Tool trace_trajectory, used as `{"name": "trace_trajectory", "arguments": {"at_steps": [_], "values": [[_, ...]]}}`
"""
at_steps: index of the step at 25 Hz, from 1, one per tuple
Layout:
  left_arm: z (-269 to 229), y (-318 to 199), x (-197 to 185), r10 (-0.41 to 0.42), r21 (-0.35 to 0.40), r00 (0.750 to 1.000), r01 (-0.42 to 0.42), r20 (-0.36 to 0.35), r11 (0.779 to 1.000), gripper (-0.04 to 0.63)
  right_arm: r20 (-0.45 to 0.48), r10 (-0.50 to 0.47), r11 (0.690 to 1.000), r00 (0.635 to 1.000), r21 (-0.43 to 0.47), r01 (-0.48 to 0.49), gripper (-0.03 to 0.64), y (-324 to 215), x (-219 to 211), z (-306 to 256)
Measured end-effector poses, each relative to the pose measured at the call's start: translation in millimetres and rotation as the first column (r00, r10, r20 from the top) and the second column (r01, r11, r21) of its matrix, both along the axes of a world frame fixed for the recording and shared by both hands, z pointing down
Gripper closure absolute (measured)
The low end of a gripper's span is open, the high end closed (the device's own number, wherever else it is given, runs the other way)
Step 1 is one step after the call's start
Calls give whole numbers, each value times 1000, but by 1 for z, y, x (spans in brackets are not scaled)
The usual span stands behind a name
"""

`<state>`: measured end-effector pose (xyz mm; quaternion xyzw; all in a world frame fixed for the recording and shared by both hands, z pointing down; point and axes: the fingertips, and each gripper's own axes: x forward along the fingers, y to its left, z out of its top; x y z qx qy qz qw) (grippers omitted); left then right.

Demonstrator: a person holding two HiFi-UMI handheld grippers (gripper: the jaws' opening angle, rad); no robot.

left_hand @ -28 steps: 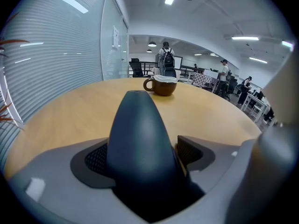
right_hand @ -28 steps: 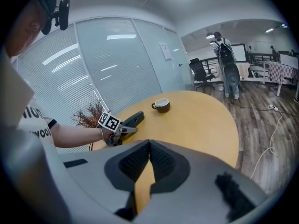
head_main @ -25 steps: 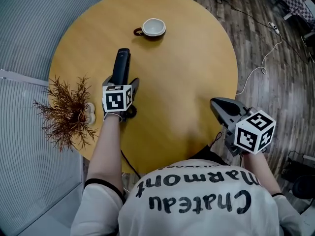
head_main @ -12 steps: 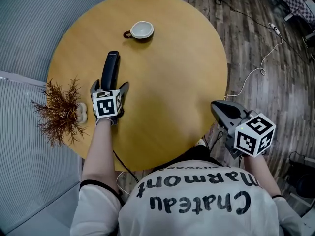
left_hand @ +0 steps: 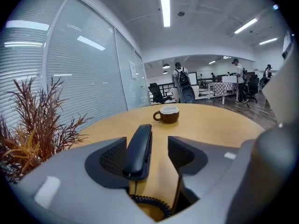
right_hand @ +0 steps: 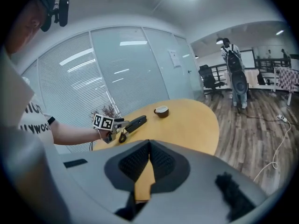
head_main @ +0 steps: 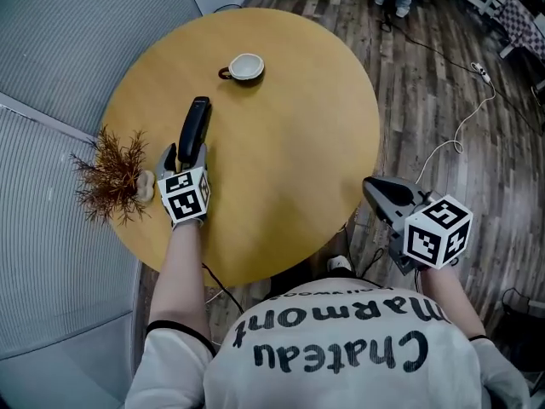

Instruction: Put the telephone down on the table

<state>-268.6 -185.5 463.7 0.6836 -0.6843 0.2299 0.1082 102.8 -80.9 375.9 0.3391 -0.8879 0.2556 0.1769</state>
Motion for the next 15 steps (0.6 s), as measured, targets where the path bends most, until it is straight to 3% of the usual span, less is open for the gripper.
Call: {"name": "trace_trajectory", "arguments": {"at_steps": [2, 5, 10, 12, 15], "values": [[-13, 8, 12, 5, 37, 1000, -5, -16, 999, 370, 12, -30, 999, 999, 20, 30, 603, 1, -2, -4], [-29, 19, 28, 10, 80, 999, -8, -31, 997, 423, 35, -77, 996, 996, 52, 75, 604, 0, -6, -12], [-52, 36, 54, 20, 100, 995, -10, -99, 995, 477, 24, -165, 982, 986, 98, 162, 603, 5, -8, -26], [-62, 46, 69, 41, 117, 994, -29, -102, 993, 512, 14, -190, 976, 982, 112, 188, 603, 9, -2, -28], [-73, 61, 93, 67, 133, 994, -56, -82, 990, 514, 23, -223, 968, 975, 124, 218, 603, 16, 10, -32]]}}
